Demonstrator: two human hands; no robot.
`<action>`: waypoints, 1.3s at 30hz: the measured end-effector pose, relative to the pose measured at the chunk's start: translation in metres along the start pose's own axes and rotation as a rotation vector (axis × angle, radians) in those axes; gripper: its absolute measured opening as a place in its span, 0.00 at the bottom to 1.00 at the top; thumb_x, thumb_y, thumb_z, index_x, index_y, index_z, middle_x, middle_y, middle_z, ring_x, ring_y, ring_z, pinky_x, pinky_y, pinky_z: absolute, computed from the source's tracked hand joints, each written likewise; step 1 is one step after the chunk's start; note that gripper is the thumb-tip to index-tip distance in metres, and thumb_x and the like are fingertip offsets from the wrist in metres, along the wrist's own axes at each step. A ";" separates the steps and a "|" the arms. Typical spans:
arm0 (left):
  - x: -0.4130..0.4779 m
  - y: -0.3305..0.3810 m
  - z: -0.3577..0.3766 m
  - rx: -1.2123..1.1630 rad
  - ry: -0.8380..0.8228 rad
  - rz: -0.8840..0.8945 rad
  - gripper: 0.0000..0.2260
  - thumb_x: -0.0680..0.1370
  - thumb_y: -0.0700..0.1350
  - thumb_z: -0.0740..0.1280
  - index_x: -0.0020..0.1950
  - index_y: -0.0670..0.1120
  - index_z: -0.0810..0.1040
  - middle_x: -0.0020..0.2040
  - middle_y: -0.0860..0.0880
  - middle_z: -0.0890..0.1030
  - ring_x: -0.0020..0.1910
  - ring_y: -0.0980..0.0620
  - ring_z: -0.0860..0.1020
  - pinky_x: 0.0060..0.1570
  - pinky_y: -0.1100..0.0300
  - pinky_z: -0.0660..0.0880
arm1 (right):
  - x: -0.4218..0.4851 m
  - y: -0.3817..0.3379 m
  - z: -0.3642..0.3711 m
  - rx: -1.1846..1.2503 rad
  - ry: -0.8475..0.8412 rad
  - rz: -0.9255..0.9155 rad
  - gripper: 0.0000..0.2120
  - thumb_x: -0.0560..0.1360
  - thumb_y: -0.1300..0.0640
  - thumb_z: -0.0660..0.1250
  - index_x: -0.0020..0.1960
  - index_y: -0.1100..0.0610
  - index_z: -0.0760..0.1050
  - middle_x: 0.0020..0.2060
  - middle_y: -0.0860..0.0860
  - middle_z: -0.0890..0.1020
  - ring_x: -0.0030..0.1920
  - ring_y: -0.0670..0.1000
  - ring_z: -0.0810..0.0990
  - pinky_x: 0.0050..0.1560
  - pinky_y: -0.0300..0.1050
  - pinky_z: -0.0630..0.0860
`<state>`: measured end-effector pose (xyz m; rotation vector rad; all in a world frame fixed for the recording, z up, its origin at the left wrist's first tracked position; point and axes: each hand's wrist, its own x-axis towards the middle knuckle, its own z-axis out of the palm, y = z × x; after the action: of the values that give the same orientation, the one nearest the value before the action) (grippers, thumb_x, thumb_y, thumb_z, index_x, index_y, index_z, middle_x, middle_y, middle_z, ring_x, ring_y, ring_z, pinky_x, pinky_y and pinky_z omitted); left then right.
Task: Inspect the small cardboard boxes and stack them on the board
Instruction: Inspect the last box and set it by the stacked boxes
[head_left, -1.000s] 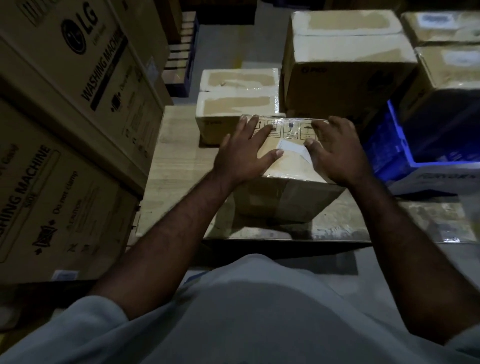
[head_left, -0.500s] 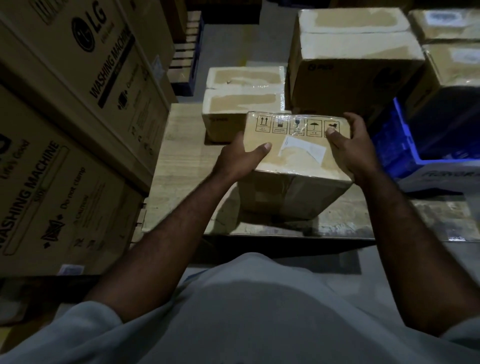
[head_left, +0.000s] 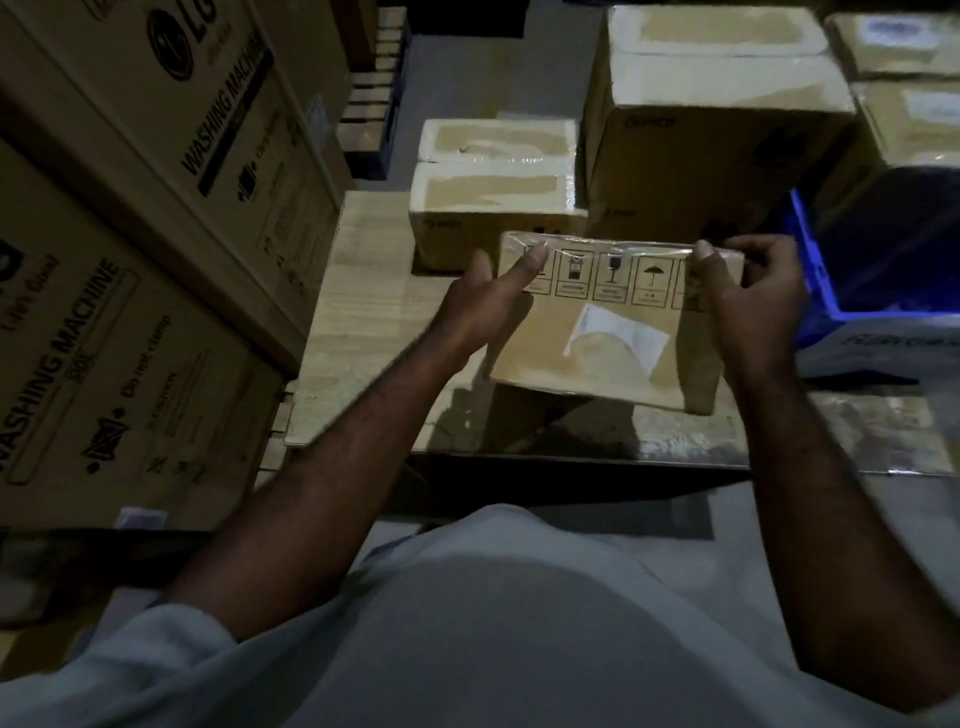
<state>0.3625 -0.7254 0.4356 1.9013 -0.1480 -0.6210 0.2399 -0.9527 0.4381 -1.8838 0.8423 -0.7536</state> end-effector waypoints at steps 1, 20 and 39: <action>0.000 -0.002 0.001 -0.003 0.002 0.010 0.38 0.72 0.74 0.66 0.73 0.50 0.69 0.66 0.49 0.80 0.62 0.49 0.79 0.62 0.43 0.77 | -0.007 0.001 0.000 -0.003 0.054 0.009 0.15 0.78 0.44 0.72 0.58 0.52 0.76 0.46 0.43 0.81 0.46 0.38 0.82 0.47 0.42 0.82; 0.048 -0.162 -0.032 -0.228 0.149 -0.309 0.46 0.58 0.62 0.79 0.71 0.53 0.62 0.64 0.49 0.78 0.61 0.44 0.79 0.63 0.38 0.77 | -0.168 0.041 0.083 -0.448 -0.767 -0.235 0.14 0.77 0.52 0.73 0.61 0.52 0.82 0.64 0.49 0.79 0.60 0.52 0.79 0.49 0.38 0.68; -0.005 -0.167 0.020 0.442 0.078 -0.040 0.28 0.84 0.56 0.61 0.83 0.60 0.55 0.80 0.31 0.40 0.82 0.34 0.48 0.79 0.50 0.57 | -0.007 0.078 0.090 -0.851 -0.607 -0.316 0.27 0.77 0.40 0.69 0.69 0.55 0.73 0.69 0.63 0.71 0.70 0.66 0.68 0.68 0.62 0.67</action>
<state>0.3186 -0.6710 0.2821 2.3565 -0.2101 -0.5720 0.2868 -0.9312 0.3312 -2.8328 0.4909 0.0849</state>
